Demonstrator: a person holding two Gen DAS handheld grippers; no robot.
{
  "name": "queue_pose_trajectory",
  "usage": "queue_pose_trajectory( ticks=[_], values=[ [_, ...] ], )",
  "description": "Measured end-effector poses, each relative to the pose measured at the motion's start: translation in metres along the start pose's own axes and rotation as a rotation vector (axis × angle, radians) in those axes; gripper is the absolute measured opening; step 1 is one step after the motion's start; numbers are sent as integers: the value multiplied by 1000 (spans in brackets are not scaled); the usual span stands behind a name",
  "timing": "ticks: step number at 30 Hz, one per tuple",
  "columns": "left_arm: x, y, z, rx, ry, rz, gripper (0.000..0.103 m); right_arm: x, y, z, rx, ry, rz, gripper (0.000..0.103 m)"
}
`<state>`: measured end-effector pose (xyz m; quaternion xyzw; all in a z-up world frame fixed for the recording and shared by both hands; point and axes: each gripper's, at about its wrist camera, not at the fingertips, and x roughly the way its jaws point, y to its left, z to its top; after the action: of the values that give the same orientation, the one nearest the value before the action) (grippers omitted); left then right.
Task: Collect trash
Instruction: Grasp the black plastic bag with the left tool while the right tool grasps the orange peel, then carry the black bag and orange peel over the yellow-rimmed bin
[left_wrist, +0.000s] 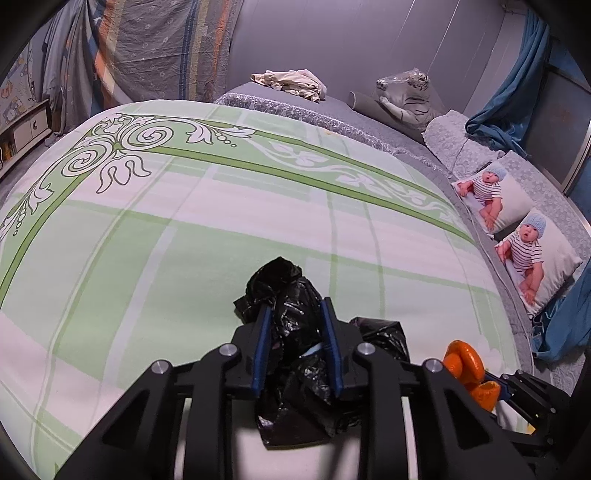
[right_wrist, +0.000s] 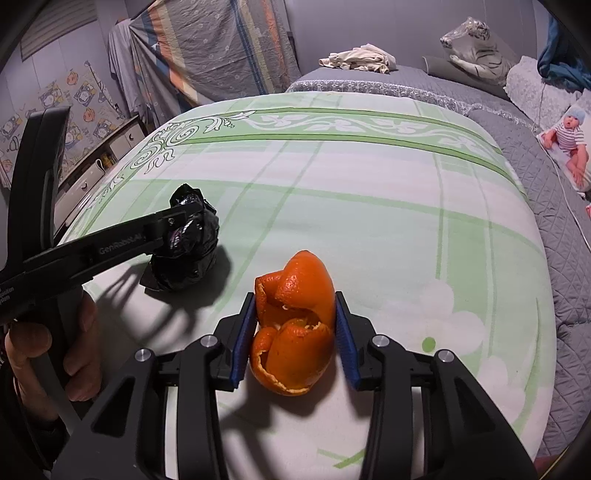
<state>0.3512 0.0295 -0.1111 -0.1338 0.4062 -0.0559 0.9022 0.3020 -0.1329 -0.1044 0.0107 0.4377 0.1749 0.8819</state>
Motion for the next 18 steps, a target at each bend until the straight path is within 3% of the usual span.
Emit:
queue_pose_trajectory(
  ticks=[10, 18],
  values=[
    [-40, -12, 7, 19, -69, -27, 24, -32, 0, 2, -4, -39, -20, 38],
    [-96, -42, -1, 92, -148, -73, 24, -75, -10, -3, 15, -91, -46, 38]
  ],
)
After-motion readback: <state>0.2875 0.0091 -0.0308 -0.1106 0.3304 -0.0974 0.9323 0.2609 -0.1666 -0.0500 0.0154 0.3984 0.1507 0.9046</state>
